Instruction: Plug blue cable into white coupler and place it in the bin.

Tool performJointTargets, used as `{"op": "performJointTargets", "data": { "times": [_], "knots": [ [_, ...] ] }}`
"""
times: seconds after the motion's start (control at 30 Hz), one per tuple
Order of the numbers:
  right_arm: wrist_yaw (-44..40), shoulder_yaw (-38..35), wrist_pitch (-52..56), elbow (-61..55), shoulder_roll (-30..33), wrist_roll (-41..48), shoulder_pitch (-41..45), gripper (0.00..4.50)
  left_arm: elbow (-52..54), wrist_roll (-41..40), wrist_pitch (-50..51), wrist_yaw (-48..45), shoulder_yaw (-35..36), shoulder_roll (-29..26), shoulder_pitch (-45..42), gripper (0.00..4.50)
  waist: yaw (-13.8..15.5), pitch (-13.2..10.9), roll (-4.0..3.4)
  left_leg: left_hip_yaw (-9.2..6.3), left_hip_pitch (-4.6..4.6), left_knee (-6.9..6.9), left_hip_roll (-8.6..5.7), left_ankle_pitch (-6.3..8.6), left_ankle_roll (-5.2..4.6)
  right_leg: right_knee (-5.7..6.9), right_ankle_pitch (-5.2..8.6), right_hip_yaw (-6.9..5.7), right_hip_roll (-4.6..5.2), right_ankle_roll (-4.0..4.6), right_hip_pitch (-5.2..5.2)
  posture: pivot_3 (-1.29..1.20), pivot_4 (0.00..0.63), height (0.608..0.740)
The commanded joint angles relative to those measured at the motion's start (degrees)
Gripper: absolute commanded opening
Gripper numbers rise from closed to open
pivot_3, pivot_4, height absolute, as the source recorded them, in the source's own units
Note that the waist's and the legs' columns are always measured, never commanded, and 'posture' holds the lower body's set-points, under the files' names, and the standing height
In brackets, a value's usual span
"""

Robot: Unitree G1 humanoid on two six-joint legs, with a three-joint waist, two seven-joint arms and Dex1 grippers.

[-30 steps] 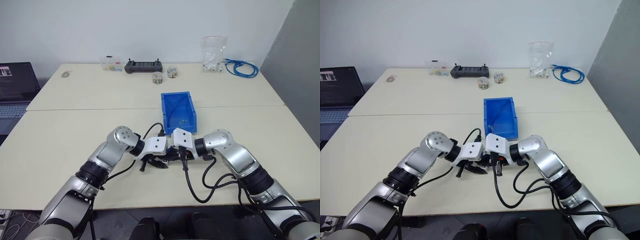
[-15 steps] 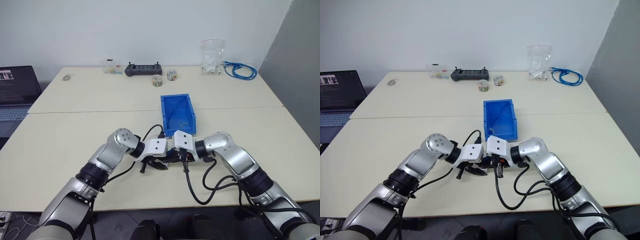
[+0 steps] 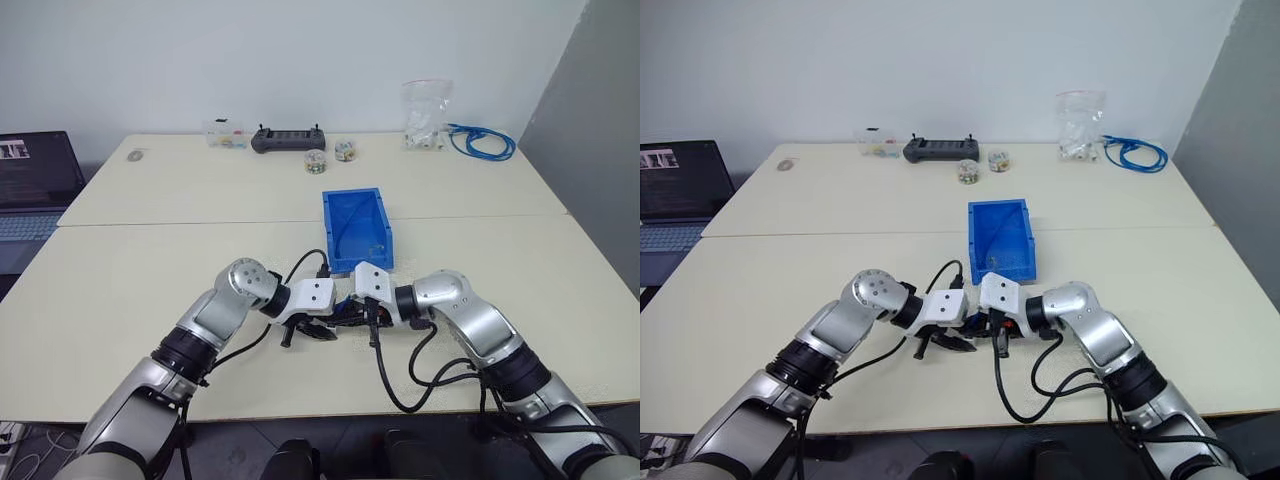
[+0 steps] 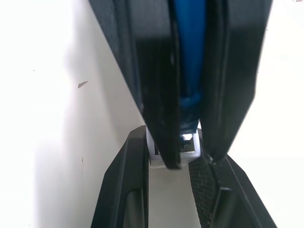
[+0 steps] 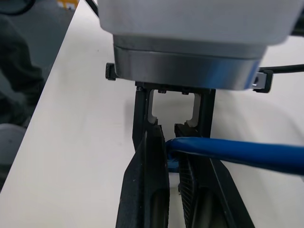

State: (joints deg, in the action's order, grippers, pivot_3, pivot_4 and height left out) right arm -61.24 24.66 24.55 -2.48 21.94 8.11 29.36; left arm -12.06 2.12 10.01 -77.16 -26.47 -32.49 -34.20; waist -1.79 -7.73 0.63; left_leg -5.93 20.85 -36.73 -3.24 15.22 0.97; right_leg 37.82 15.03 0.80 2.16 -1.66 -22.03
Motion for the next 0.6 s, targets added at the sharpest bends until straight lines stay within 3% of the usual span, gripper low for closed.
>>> {"op": "performJointTargets", "data": {
  "times": [0.03,0.27,0.43,0.5,0.6],
  "knots": [
    [1.32,-3.95,4.99,-4.45,1.96,2.74,-1.97,0.02,-0.88,-0.65,2.40,1.36,3.45,-3.21,2.35,1.65,-0.04,-0.22,0.02,0.00,0.01,0.00,0.00,0.00,0.00,0.00,0.00,-0.01,0.00,0.00,-0.02,0.00,0.150,0.740],
    [5.04,-9.56,11.52,-14.09,2.28,8.17,-2.74,0.02,6.24,-6.71,6.61,1.72,9.31,-6.69,6.95,3.17,-0.10,-1.28,0.11,-0.02,0.17,0.03,0.07,0.00,0.00,0.10,0.00,0.00,-0.03,0.01,-0.26,0.00,0.150,0.740],
    [9.26,-14.15,16.76,-18.88,0.62,12.89,-1.59,0.02,14.78,-10.69,13.83,8.02,16.69,-7.64,8.90,4.08,0.08,-1.66,0.21,-0.15,0.43,-0.01,0.06,-0.01,0.01,0.07,0.00,-0.15,0.00,0.02,-0.40,0.00,0.150,0.740],
    [12.26,-17.51,19.67,-20.48,-1.04,15.87,-0.61,0.02,19.42,-11.98,17.10,11.40,19.80,-7.61,9.47,4.46,0.13,-1.66,0.23,-0.22,0.95,-0.18,0.05,-0.01,0.02,0.12,-0.01,-0.23,0.02,0.02,-0.86,0.00,0.150,0.740],
    [18.41,-23.91,24.19,-19.86,-4.75,20.42,2.66,0.02,25.81,-12.96,23.60,18.51,23.67,-5.95,8.34,4.50,0.18,-1.68,0.24,-0.21,1.31,-0.25,0.02,-0.03,0.05,0.22,-0.21,-0.20,0.05,0.30,-1.23,0.00,0.150,0.740]
  ]
}}
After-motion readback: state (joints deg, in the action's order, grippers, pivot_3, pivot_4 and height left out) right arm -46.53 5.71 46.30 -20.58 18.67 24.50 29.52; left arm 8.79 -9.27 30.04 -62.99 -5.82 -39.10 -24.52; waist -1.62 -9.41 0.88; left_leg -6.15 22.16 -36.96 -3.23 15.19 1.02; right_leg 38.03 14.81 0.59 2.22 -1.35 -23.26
